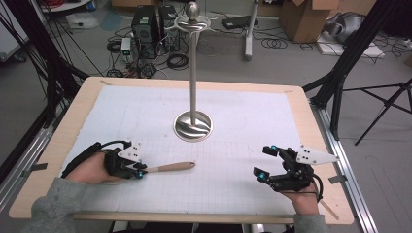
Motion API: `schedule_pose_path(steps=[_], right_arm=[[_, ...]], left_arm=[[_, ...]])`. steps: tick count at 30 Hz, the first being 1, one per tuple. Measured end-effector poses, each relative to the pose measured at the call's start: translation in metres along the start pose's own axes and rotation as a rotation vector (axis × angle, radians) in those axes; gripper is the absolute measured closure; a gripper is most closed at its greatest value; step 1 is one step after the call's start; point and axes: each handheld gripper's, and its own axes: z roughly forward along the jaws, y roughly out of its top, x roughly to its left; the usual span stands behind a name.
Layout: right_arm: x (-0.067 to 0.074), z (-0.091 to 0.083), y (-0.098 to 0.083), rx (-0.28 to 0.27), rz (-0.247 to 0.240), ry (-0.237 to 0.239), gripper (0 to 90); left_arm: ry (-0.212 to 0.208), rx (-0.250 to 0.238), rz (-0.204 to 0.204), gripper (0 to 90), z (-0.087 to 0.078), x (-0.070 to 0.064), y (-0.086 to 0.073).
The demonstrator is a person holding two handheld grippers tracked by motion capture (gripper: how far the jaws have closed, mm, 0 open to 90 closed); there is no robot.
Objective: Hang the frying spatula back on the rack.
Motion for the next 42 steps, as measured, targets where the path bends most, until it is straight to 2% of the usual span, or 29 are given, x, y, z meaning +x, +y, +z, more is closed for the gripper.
schedule_pose_path(steps=[8,18,24,26,34,42], right_arm=[[0.001,-0.003,0.000,0.002,0.006,-0.005,14.3],[0.000,-0.001,0.000,-0.002,-0.003,-0.004,14.3],[0.000,-0.001,0.001,-0.005,-0.002,-0.004,14.3],[0.000,-0.001,0.001,-0.003,0.000,-0.001,14.3],[0.000,0.000,0.002,-0.003,-0.002,0.002,14.3],[-0.001,0.001,0.002,-0.006,-0.008,0.002,14.3]], left_arm=[[0.001,0.021,-0.003,77.0,0.000,0.000,0.003],[0.003,0.011,-0.025,77.8,-0.001,0.000,0.001],[0.015,-0.022,-0.053,77.8,-0.008,0.002,-0.002],[0.013,-0.059,-0.070,77.8,-0.011,0.002,-0.002],[0.013,-0.143,-0.098,77.7,-0.025,0.004,-0.003],[0.037,-0.168,-0.110,77.8,-0.033,0.006,-0.004]])
